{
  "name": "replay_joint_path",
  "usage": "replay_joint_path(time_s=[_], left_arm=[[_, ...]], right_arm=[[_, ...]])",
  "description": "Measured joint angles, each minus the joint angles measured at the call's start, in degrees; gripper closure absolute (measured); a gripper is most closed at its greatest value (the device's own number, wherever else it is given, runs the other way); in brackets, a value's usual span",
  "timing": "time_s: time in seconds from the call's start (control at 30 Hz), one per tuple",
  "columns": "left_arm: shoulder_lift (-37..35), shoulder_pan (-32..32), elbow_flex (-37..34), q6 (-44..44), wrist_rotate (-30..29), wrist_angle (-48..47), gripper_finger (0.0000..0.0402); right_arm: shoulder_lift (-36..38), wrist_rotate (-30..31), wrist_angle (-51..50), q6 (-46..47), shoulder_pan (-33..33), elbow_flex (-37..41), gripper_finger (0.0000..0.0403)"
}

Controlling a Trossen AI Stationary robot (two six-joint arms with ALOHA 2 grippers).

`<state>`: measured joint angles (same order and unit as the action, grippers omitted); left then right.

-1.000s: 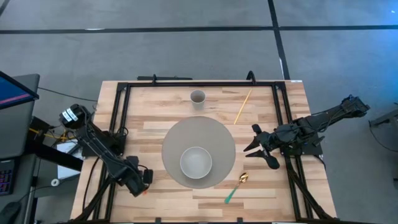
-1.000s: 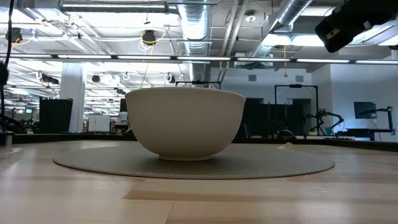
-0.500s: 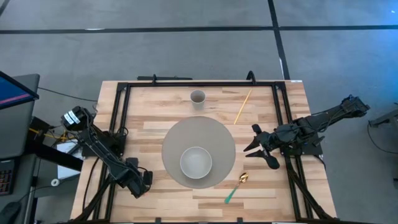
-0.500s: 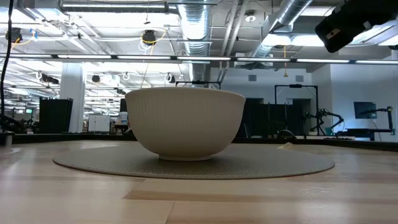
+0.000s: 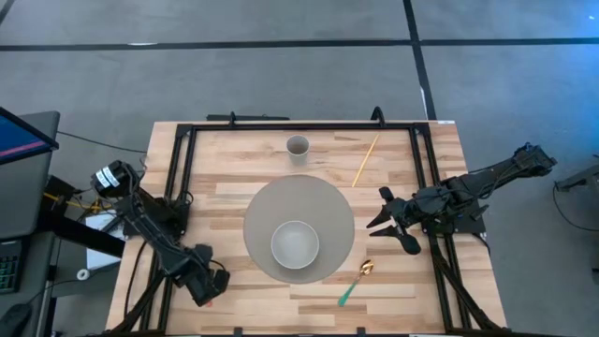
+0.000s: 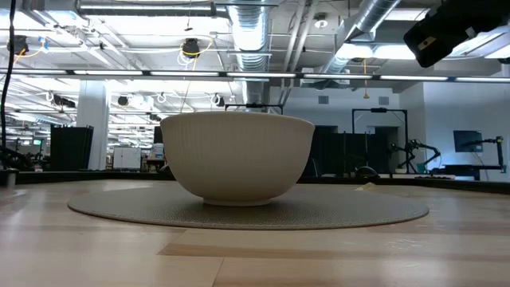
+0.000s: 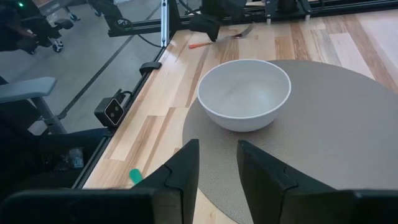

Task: Pick & Place Utensil
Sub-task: Put the orange fork in the white bowl on the gray placemat

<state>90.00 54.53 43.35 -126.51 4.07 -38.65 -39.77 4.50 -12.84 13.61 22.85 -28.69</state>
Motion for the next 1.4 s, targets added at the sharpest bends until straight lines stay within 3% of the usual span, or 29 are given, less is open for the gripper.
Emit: replay_joint_path(time_s=[0.1,0.27,0.73,0.83,0.93,1.03,1.2,1.4], left_arm=[[0.00,0.83,0.00,-0.25,-0.90,-0.11,0.0354],[0.04,1.17,-0.02,-2.04,-10.65,-0.39,0.0354],[0.13,0.76,-0.07,1.91,-15.40,-0.30,0.0297],[0.13,0.72,-0.09,2.41,-16.06,-0.68,0.0311],[0.13,0.72,-0.15,4.70,-16.45,-0.92,0.0351],[0.24,0.44,-0.26,4.77,-20.67,-0.70,0.0388],[0.28,-2.98,0.17,6.74,-26.63,4.87,0.0387],[0.22,-11.73,7.04,22.53,-27.41,8.79,0.0390]], right_arm=[[0.00,0.01,0.00,0.00,0.00,0.00,0.0300],[0.00,0.00,0.00,0.00,0.01,0.00,0.0300],[0.01,0.01,0.00,0.00,0.00,0.00,0.0300],[0.00,0.01,0.00,0.00,0.00,0.00,0.0300],[0.00,0.01,0.00,0.00,0.02,0.00,0.0300],[0.01,0.01,0.01,0.00,0.00,0.00,0.0300],[0.00,0.51,0.21,-0.06,0.00,0.00,0.0300],[-1.92,1.93,3.93,-0.50,0.00,0.00,0.0300]])
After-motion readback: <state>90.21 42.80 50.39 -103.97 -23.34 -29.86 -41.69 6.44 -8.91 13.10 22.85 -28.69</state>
